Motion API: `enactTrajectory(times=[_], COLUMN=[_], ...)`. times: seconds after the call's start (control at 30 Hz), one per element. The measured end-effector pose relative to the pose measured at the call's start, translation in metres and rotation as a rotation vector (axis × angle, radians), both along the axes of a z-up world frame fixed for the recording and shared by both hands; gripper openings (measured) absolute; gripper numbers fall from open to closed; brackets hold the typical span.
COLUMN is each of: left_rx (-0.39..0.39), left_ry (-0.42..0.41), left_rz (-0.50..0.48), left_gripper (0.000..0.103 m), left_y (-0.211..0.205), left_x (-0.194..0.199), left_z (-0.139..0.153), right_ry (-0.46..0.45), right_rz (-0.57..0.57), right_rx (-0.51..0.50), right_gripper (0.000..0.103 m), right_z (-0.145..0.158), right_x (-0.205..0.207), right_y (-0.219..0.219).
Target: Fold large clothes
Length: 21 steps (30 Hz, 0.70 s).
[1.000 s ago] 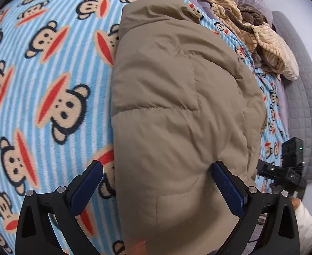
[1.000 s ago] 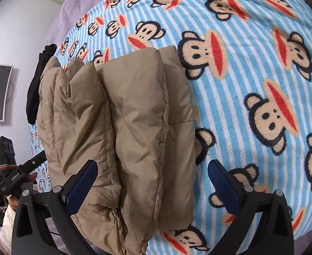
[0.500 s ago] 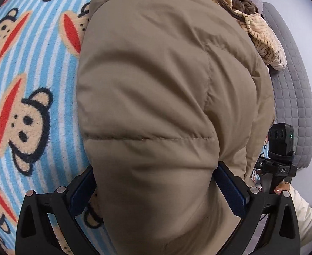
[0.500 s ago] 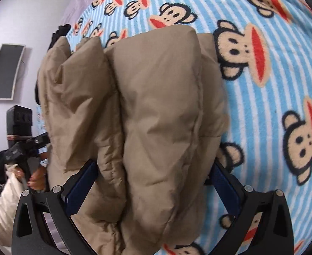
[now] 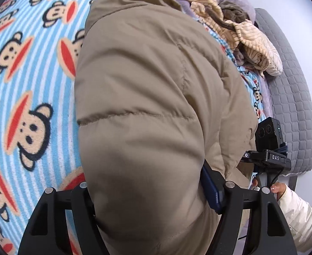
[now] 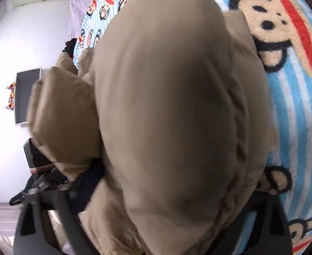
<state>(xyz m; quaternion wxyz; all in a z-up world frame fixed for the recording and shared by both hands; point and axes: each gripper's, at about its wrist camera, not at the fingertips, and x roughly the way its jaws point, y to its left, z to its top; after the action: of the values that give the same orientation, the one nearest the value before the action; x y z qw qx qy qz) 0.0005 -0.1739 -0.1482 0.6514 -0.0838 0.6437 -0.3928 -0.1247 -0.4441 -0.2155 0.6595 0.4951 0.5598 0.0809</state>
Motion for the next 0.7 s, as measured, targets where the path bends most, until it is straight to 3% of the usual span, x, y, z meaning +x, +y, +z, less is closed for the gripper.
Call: enactTrajectory(times=[0.1, 0.23, 0.4, 0.5, 0.63, 0.7], left_rx=[-0.016, -0.033, 0.009, 0.051, 0.119, 0.117], left_ry=[-0.043, -0.102, -0.187, -0.21, -0.179, -0.17], left_rz=[-0.002, 0.012, 0.028, 0.059, 0.098, 0.118], left_gripper=[0.074, 0.074, 0.074, 0.074, 0.075, 0.08], left_y=[0.014, 0.035, 0.069, 0.086, 0.102, 0.109], left_x=[0.01, 0.036, 0.086, 0.11, 0.131, 0.134], left_z=[0.017, 0.045, 0.063, 0.053, 0.012, -0.005], right_ry=[-0.039, -0.111, -0.187, -0.208, -0.194, -0.165], right_rz=[0.002, 0.0, -0.033, -0.018, 0.019, 0.043], right_rx=[0.002, -0.031, -0.03, -0.036, -0.061, -0.092], right_gripper=[0.06, 0.059, 0.058, 0.058, 0.058, 0.058], right_z=[0.018, 0.047, 0.066, 0.065, 0.054, 0.045], right_x=[0.001, 0.015, 0.048, 0.078, 0.112, 0.122], right_y=[0.003, 0.018, 0.051, 0.074, 0.093, 0.097])
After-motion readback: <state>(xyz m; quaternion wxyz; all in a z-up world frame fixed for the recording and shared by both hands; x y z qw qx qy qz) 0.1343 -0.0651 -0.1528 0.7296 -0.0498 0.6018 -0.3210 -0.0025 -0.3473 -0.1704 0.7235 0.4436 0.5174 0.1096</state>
